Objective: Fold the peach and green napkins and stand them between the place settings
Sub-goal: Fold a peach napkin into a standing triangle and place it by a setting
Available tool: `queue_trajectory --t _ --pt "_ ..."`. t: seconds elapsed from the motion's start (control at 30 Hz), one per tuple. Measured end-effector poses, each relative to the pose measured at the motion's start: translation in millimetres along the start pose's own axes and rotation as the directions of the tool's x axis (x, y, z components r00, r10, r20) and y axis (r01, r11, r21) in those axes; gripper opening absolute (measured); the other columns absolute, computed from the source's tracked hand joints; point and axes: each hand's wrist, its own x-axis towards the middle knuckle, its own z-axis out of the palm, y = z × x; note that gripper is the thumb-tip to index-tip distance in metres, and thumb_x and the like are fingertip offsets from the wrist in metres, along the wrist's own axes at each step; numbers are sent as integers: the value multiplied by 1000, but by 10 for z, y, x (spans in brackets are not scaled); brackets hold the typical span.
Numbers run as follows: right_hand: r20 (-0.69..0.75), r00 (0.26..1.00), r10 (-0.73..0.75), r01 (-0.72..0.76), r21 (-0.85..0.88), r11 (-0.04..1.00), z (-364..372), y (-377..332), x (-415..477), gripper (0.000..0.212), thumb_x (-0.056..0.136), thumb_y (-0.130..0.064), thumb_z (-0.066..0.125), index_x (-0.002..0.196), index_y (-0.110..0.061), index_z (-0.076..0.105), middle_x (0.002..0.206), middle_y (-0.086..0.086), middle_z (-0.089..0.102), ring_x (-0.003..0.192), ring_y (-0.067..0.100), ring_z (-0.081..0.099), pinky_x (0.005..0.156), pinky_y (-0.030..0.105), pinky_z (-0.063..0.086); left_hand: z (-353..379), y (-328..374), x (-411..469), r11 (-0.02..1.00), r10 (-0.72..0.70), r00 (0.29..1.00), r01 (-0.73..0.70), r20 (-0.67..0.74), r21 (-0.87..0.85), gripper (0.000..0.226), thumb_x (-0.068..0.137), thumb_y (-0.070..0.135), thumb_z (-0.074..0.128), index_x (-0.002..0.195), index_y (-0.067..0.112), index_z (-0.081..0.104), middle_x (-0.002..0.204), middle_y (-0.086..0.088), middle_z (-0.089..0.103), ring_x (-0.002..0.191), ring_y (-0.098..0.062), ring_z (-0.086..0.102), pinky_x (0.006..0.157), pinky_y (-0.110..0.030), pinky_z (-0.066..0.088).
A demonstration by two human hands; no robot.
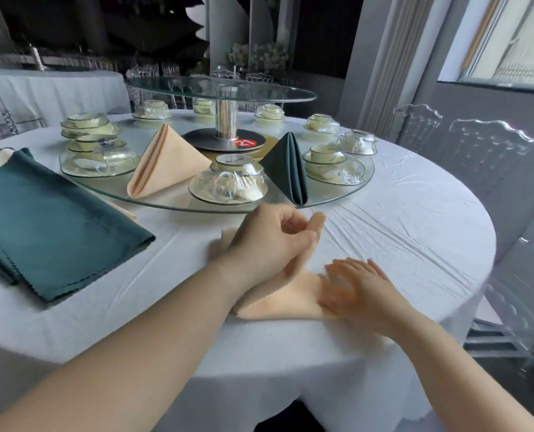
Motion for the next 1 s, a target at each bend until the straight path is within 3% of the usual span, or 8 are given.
queue_trajectory --t 0.07,0.2,0.4,0.5,0.6,0.73,0.87,1.0 --pt "-95 986 134 -131 38 991 48 59 -77 50 78 -54 57 118 -24 51 130 -8 46 130 10 30 108 23 7 242 -67 -54 996 -8 999 4 52 87 26 77 36 69 61 20 56 56 10 56 57 -12 51 62 -23 41" --pt "-178 959 223 -188 192 963 99 74 -104 68 63 -64 42 111 -17 56 118 -4 53 122 14 35 99 19 16 532 -193 -168 896 16 981 -100 193 434 25 86 46 55 78 22 63 81 6 66 84 -15 60 77 -27 47" --pt "-176 923 343 -212 512 833 70 209 -79 8 81 -13 63 88 -17 61 91 -4 58 106 20 45 77 21 30 658 -325 -205 813 80 970 -198 232 548 31 87 50 50 90 23 66 101 7 64 96 -11 56 80 -26 42" --pt "-183 913 363 -195 586 786 40 218 -62 16 83 -1 54 79 -15 60 75 -3 60 86 18 55 65 9 38 676 -360 -219 780 84 953 -244 290 577 40 87 56 44 100 26 68 107 8 63 106 -9 52 85 -27 42" --pt "-257 850 459 -171 690 704 -59 165 -47 24 84 5 46 80 -13 60 72 -9 60 81 14 56 64 3 37 706 -407 -224 738 71 931 -291 359 609 75 72 67 12 107 31 67 117 12 61 114 -9 50 90 -29 42" --pt "-352 872 341 -22 667 745 -130 -125 -16 25 83 7 44 83 -11 62 82 -7 62 85 9 56 71 3 38 705 -461 -221 789 47 929 -260 367 557 34 94 31 37 107 19 65 119 3 60 115 -15 51 93 -29 41" --pt "-304 915 267 -31 605 796 1 -349 89 29 86 6 39 99 -7 62 95 -6 61 89 6 52 70 10 36 587 -456 -186 971 -43 975 -10 217 239 31 92 7 42 66 17 54 74 -3 60 76 -17 55 72 -27 41" --pt "-139 966 216 -119 503 856 206 -317 94 29 91 -10 39 116 -12 53 109 3 62 98 16 55 74 20 34 520 -453 -175 979 -164 985 155 -61 -134 30 93 -3 37 108 2 63 104 -6 63 109 -21 56 99 -25 39"
